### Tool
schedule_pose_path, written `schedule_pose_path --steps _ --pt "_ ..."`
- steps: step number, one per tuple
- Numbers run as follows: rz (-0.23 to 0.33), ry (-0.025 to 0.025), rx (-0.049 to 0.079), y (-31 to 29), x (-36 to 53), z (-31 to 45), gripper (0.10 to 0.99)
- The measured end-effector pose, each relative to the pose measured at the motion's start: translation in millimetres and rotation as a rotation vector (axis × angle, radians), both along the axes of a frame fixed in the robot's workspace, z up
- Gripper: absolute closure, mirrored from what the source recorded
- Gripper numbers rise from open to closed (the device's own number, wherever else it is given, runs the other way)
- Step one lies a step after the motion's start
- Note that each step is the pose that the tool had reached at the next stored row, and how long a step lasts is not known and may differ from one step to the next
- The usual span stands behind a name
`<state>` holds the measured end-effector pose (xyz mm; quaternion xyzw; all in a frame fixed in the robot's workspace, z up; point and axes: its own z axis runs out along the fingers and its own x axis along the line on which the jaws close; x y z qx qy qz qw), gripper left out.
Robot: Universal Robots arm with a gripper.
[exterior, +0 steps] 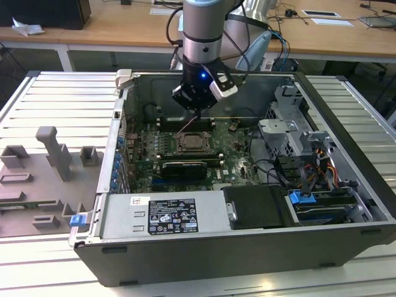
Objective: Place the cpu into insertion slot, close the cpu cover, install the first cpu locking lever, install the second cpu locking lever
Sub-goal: 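Install the first cpu locking lever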
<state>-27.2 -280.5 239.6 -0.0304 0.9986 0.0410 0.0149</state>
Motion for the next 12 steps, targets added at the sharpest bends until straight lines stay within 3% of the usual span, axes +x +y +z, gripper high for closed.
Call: schedule_pose_path --steps 12 --pt "0.000 -0.0003 0.005 3.4 -3.5 12.9 0.980"
